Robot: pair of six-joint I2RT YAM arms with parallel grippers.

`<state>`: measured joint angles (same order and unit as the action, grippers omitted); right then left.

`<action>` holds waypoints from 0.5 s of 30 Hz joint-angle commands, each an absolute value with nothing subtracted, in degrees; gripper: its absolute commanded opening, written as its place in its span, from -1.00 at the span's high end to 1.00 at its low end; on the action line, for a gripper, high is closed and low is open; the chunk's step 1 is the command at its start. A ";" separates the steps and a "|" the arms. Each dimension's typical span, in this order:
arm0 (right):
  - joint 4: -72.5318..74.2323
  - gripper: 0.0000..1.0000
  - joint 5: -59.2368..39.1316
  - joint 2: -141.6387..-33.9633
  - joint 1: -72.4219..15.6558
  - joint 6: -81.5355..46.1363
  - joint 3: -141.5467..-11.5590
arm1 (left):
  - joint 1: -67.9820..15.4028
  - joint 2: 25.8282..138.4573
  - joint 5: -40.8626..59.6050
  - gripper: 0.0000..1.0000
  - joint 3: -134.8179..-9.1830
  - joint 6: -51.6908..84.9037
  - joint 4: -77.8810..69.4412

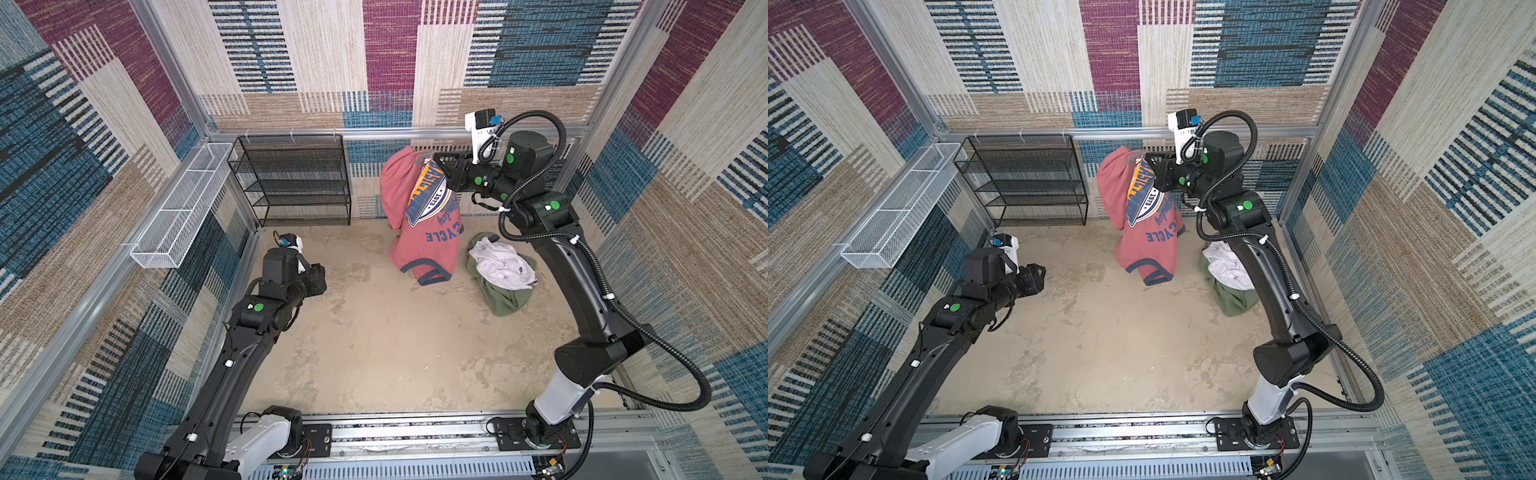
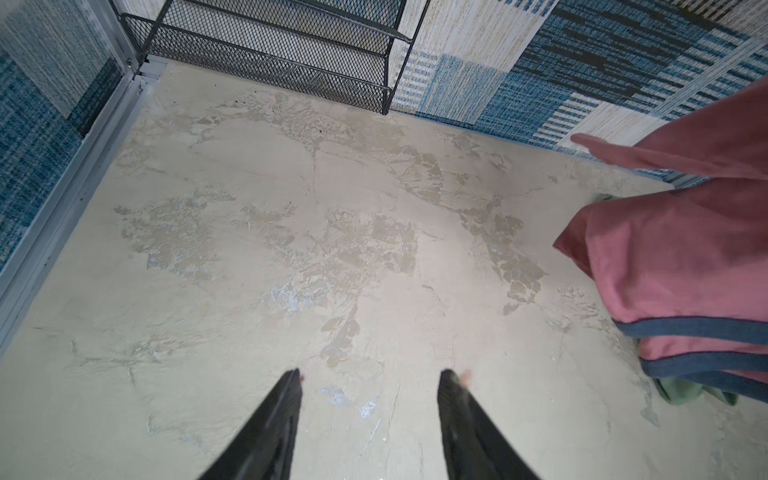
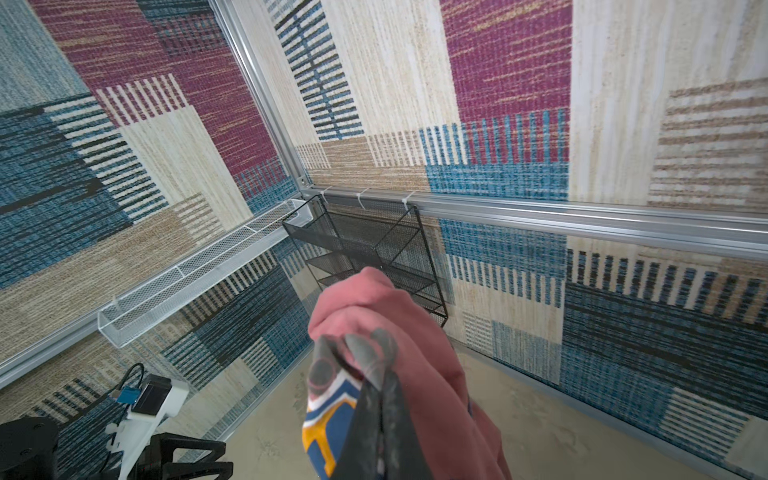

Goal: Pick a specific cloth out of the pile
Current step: 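Carry the t-shirt toward the left gripper and lower it onto the table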

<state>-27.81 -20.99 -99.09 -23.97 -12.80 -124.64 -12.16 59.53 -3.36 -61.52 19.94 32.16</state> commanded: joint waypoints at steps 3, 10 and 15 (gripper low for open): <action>-26.71 1.00 -22.29 -101.87 -27.84 -13.45 -128.14 | -12.13 57.00 -6.19 -0.13 -62.29 21.19 37.32; -27.88 1.00 -20.39 -107.80 -35.00 -12.74 -131.62 | -12.13 54.49 -6.33 -0.13 -63.45 21.25 41.56; -27.55 1.00 -19.65 -112.28 -39.61 -12.39 -131.88 | -12.13 51.60 -8.09 -0.13 -63.28 21.18 44.17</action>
